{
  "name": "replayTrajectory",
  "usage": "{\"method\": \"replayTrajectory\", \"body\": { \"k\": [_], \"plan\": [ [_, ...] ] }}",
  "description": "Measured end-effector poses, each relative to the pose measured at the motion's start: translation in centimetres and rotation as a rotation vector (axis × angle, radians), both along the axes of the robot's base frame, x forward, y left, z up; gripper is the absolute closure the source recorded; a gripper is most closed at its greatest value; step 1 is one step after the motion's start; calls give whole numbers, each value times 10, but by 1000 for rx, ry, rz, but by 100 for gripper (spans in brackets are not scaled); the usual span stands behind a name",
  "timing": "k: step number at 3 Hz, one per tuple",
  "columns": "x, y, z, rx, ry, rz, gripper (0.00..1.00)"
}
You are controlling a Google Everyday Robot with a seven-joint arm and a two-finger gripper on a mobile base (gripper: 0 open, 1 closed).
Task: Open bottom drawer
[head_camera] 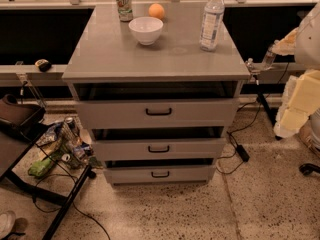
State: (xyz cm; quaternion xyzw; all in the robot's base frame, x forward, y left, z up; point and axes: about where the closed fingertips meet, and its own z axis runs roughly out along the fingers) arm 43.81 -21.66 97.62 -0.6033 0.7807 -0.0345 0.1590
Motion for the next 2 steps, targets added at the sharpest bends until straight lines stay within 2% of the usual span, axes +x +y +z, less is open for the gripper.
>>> {"method": "replayTrajectory", "body": {
  "k": [1, 2],
  "plan": [
    [0, 0, 0, 0, 0, 0, 0],
    [-9, 14, -18, -42, 1, 39, 0]
  ]
}}
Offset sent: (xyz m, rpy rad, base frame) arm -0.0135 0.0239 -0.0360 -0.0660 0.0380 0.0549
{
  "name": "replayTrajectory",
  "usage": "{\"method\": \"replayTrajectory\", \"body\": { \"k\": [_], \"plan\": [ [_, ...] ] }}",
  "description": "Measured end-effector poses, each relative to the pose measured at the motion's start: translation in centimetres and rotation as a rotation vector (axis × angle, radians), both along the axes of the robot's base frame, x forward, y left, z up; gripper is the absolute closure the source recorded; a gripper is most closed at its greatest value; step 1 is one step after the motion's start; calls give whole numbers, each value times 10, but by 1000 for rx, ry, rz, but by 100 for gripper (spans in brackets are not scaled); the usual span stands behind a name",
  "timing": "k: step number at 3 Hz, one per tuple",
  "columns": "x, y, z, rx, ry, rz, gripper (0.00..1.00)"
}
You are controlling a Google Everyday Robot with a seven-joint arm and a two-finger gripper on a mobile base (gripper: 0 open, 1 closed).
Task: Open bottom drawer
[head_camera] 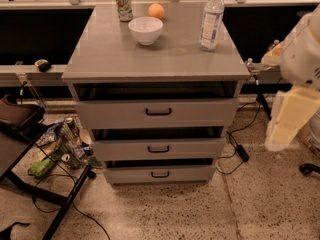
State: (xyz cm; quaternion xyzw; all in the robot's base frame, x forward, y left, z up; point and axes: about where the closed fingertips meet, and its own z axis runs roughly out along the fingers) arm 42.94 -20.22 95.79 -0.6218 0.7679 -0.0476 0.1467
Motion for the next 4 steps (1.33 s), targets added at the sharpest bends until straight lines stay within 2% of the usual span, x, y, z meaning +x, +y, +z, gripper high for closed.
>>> {"method": "replayTrajectory", "body": {
  "k": [1, 2, 3, 4],
  "plan": [
    [2, 25, -54, -34, 1, 69, 0],
    [13, 42, -133, -87, 10, 115, 0],
    [23, 44, -255, -116, 75, 125, 0],
    [29, 42, -318, -116, 123, 115, 0]
  ]
}}
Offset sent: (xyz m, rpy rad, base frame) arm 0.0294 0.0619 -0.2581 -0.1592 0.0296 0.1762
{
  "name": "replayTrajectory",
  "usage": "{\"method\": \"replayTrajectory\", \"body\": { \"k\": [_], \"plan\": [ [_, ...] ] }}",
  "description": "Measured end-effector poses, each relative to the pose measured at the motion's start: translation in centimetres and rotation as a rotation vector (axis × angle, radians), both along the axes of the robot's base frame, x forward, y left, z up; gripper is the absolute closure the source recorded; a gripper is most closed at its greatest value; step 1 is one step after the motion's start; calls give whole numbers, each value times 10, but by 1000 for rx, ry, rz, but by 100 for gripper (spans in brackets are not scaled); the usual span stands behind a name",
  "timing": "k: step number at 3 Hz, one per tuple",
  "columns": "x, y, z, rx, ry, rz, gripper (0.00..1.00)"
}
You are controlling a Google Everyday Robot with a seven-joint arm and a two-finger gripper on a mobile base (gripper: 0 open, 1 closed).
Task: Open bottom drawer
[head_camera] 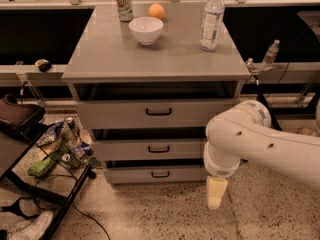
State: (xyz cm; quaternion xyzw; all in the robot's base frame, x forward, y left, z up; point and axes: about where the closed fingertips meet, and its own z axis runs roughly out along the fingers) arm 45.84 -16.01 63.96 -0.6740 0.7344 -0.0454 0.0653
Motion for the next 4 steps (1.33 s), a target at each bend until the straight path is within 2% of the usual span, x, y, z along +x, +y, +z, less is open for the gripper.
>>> {"method": "replayTrajectory", "body": {
  "k": [1, 2, 3, 4],
  "plan": [
    [3, 7, -50, 26, 23, -28, 0],
    [6, 10, -57, 36, 26, -29, 0],
    [10, 16, -66, 42, 36, -11, 0],
    [26, 40, -119, 64, 36, 27, 0]
  ]
}}
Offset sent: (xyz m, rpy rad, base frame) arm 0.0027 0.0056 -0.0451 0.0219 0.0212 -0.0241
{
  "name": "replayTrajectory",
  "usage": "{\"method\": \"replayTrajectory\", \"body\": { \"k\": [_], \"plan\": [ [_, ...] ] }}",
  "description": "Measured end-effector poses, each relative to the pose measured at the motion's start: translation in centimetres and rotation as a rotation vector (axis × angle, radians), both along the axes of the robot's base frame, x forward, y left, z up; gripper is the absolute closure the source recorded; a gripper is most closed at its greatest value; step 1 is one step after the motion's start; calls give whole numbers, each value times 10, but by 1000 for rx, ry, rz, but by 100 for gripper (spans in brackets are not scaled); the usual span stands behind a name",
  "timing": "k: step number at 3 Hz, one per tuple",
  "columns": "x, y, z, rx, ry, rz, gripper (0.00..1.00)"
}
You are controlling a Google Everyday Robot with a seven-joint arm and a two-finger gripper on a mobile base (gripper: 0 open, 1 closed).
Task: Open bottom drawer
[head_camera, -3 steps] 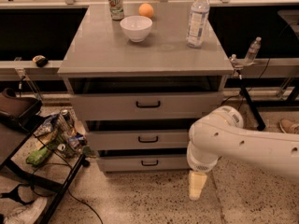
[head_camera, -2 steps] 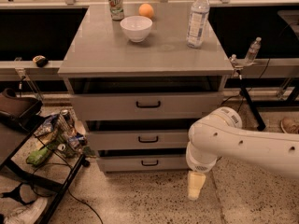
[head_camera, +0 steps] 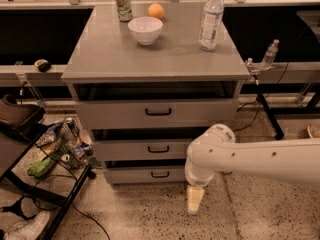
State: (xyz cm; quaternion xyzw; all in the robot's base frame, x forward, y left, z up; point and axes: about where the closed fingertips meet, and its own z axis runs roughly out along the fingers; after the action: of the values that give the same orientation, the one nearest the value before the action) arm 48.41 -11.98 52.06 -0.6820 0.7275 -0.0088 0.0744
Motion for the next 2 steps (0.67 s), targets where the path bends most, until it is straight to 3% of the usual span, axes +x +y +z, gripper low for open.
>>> {"method": "replayTrajectory", "body": {
  "k": [1, 2],
  "plan": [
    [33, 32, -72, 35, -38, 31, 0],
    [68, 49, -132, 38, -67, 51, 0]
  ]
}}
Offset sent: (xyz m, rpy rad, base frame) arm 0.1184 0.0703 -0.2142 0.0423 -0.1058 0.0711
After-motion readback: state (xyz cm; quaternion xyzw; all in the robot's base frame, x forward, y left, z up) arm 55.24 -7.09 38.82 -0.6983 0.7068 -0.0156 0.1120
